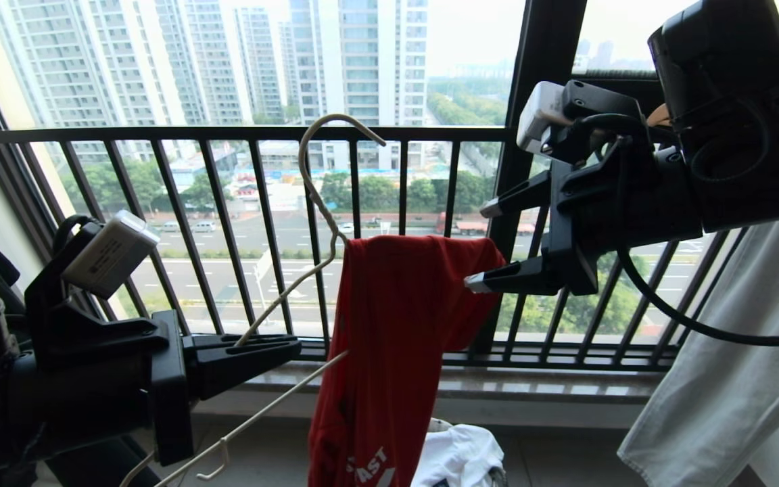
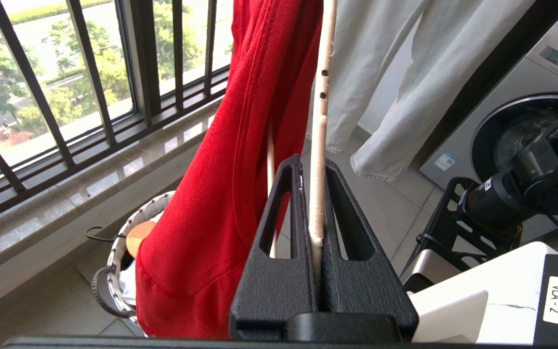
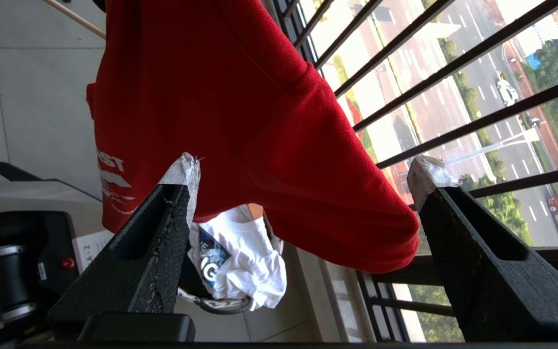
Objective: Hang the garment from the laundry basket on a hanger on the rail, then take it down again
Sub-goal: Hang the clothes on the clothes rack
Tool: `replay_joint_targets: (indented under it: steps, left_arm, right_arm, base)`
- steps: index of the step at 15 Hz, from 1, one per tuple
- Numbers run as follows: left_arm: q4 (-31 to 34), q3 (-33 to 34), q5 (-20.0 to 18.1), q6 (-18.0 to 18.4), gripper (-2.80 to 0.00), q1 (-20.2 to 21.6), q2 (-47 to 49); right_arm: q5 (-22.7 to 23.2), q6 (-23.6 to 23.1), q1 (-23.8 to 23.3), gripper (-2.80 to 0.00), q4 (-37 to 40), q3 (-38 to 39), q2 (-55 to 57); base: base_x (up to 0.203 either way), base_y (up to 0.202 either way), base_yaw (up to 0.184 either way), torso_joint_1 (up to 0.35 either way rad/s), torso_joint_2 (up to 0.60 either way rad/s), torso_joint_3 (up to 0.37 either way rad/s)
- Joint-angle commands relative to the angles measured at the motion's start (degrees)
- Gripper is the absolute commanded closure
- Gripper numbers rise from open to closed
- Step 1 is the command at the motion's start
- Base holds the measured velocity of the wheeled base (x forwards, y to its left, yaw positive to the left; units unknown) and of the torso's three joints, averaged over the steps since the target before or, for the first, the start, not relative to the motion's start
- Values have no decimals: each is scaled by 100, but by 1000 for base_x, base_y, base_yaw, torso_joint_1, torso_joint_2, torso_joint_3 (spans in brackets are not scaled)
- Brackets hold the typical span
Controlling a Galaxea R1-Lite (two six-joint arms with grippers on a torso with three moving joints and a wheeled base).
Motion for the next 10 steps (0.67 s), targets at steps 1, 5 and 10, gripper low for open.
replay_joint_targets:
  steps: [1,5,10]
  left_arm:
    - [-8,42,-13,-8,0,-104,-35]
    - [-69,138,-13,10,0,-147,-62]
    - [-87,121,-5,18,0,-146,-88]
  right_arm:
    - [186,-64,66,-280,39,-392,478]
    - [334,-194,363,-280,48,-571,808]
    - [511,-186,667,-280,337,-535,840]
  base:
    - [0,0,0,0,0,0]
    - [0,0,0,0,0,0]
    - [0,0,0,0,0,0]
